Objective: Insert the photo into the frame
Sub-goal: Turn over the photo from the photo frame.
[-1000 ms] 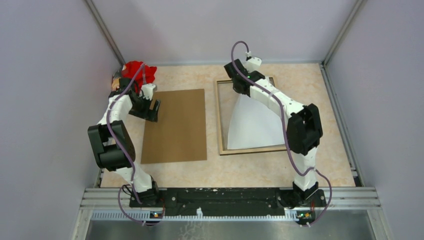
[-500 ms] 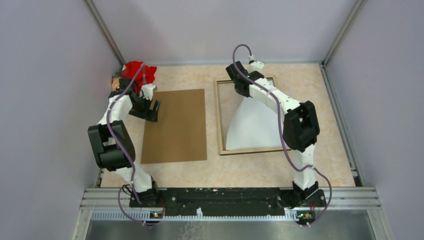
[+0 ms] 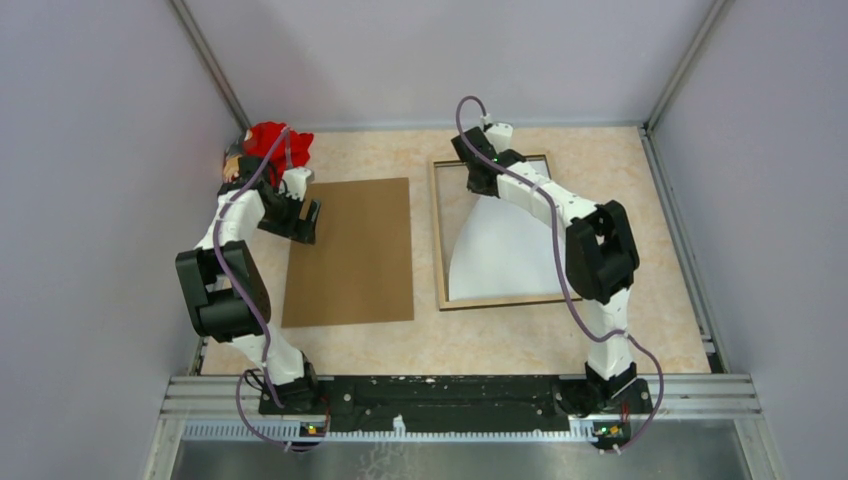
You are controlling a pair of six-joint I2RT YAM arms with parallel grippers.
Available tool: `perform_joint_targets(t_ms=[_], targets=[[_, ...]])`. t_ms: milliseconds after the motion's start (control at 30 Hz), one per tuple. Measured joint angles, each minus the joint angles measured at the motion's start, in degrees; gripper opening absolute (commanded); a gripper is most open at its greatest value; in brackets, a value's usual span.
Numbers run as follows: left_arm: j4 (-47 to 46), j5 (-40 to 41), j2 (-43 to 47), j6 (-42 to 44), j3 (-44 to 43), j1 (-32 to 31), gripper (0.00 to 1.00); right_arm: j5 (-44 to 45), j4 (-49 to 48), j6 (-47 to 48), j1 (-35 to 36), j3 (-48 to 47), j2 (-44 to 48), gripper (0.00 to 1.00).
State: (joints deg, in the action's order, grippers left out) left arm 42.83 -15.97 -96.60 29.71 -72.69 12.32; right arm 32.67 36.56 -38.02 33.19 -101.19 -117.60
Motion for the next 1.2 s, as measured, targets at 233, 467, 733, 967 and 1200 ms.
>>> perform_joint_targets(t_ms=[233, 467, 733, 967, 1200], targets=[[0.0, 0.2, 0.0, 0.0, 0.0, 0.0, 0.93, -5.6, -2.8, 3.3, 0.0, 2.2, 0.0, 0.58], [0.0, 0.4, 0.0, 0.0, 0.0, 0.0, 0.94, -9.9, -5.3, 4.1, 0.0, 2.3, 0.0, 0.85], [-0.1, 0.8, 0.0, 0.0, 0.0, 0.0, 0.99, -10.5, -5.8, 4.9, 0.0, 2.3, 0.1, 0.99], [-0.5, 1.9, 0.0, 0.0, 0.0, 0.0, 0.99, -11.3, -7.1, 5.5, 0.0, 2.3, 0.2, 0.99], [-0.7, 2.4, 0.0, 0.0, 0.0, 0.0, 0.98, -14.6, -9.8, 7.0, 0.0, 4.6, 1.9, 0.99]])
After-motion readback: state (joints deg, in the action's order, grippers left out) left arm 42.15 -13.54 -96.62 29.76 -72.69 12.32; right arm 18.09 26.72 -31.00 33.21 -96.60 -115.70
